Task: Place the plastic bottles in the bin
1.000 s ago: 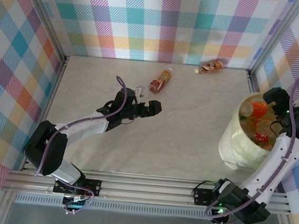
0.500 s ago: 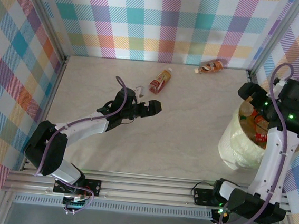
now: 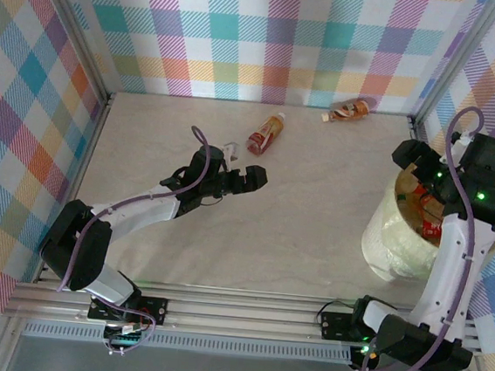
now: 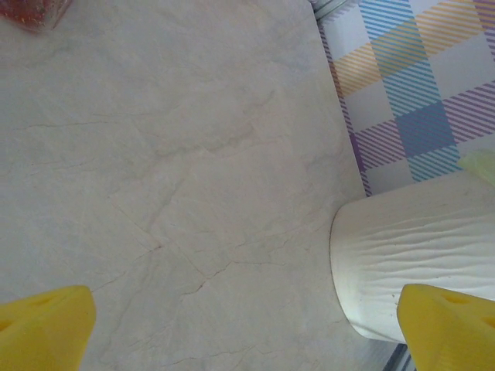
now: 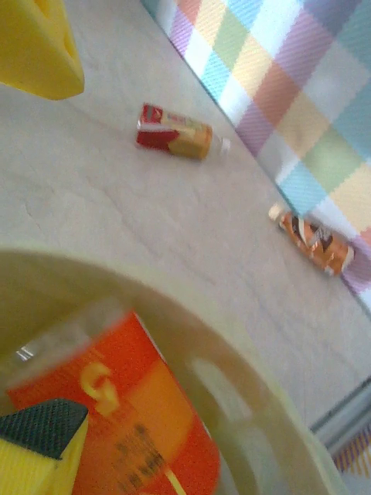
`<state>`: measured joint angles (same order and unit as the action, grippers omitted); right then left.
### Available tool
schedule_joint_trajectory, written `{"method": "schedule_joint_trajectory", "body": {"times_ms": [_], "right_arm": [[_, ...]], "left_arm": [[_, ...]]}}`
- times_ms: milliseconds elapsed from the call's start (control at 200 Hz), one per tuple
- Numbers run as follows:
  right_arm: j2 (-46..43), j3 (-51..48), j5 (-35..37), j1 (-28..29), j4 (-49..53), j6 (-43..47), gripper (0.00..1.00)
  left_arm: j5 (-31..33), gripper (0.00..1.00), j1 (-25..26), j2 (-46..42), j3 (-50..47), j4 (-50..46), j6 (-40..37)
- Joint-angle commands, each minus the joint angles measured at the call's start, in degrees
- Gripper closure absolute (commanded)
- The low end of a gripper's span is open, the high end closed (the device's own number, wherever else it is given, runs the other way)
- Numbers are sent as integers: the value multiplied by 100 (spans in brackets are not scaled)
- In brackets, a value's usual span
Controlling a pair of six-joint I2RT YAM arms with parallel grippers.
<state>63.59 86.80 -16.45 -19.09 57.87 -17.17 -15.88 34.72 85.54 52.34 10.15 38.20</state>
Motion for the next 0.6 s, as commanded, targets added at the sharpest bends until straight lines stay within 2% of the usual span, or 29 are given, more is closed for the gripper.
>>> {"method": "schedule_joint_trajectory", "body": {"times_ms": [0,75,235,360,420,505,595], "right_arm": [[-151,83,-906,278,-198,-190,0],[-167,86,-1096,740,-433,-245,0],[99,211,-925,1935,-897,-414,0],[541,347,-239,3058,-1205,-379,0],[750,377,308,3524,-1398,-367,0],[885,56,914,3917,-2101,-654,0],[917,-516,1042,4154,-2926,-978,0]], "left_arm": [[91,0,-27,-120,57,-22,77],[181,0,-31,-135,52,8,121],[595,0,-31,-297,-154,114,323],[1115,0,-36,-508,-351,-48,458],[1128,0,-57,-525,-343,-141,369],[946,0,-71,-328,11,-559,-77],[1251,0,-87,43,492,-1154,-568]]}}
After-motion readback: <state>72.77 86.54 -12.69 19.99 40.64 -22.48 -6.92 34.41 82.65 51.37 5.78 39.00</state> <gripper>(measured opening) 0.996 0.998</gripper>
